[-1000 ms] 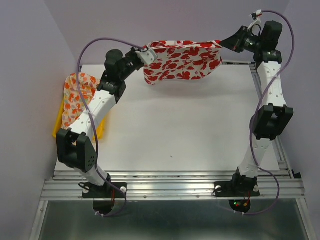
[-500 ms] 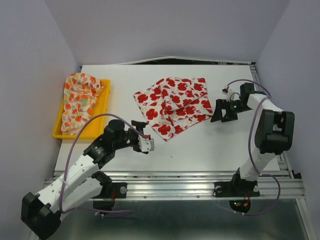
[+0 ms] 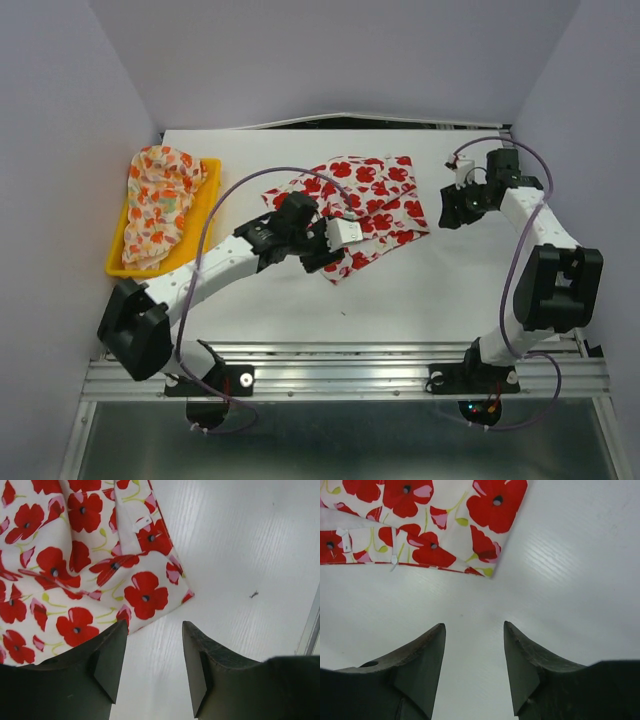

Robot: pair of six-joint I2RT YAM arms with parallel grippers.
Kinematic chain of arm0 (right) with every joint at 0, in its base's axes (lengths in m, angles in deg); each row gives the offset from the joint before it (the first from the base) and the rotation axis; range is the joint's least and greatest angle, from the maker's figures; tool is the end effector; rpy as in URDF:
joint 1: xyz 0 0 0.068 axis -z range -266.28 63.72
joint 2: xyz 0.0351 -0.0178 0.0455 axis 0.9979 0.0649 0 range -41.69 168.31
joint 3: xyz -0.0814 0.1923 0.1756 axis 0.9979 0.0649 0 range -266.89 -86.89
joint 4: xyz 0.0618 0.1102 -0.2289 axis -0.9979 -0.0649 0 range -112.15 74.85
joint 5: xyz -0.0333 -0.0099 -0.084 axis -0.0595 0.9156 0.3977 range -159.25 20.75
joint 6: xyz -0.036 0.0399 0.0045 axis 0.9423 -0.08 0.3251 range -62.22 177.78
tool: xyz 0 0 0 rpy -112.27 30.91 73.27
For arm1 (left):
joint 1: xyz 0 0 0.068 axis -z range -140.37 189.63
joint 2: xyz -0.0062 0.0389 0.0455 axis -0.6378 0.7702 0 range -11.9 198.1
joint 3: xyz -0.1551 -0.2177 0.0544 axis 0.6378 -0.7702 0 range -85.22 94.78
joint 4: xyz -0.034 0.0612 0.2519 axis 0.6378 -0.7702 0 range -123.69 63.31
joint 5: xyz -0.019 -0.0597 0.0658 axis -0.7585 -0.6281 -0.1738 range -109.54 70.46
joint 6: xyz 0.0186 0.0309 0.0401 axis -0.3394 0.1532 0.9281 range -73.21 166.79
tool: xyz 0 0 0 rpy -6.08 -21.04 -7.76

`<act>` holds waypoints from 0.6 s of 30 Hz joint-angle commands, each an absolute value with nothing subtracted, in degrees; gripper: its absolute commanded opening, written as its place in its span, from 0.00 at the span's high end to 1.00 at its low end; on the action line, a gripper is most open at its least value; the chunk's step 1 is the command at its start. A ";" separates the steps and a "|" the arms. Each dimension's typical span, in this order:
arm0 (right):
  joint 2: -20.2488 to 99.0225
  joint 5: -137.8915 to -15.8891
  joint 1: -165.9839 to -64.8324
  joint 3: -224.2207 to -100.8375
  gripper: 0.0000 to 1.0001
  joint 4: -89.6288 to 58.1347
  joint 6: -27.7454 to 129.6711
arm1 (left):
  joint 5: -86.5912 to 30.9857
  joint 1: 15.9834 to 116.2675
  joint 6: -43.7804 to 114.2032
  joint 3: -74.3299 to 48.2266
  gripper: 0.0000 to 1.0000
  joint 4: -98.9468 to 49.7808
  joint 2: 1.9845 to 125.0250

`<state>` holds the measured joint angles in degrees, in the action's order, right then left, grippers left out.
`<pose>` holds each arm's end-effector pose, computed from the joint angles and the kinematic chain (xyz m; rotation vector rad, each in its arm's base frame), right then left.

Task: Fold and stack the skirts
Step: Flatten the skirt out

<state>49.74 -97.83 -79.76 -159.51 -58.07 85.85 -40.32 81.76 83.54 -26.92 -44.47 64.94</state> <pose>0.3276 -0.0202 0.2624 -0.6246 2.4240 0.4206 0.2124 -0.2090 0.2860 1.5439 1.5578 -0.4519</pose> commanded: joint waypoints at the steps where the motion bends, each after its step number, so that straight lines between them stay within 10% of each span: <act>1: 51.21 -94.93 -86.43 -159.42 0.45 -47.52 86.16 | -36.42 84.36 71.60 -18.17 0.42 -43.74 71.57; 18: 61.83 -75.75 -98.85 -156.50 0.47 -30.36 82.58 | -42.31 69.95 55.84 -16.93 0.35 -39.96 86.09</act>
<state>58.71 -80.19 -98.75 -154.07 -34.57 87.16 -41.26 69.60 57.75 -17.37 -41.82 85.07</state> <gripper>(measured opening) 0.539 0.642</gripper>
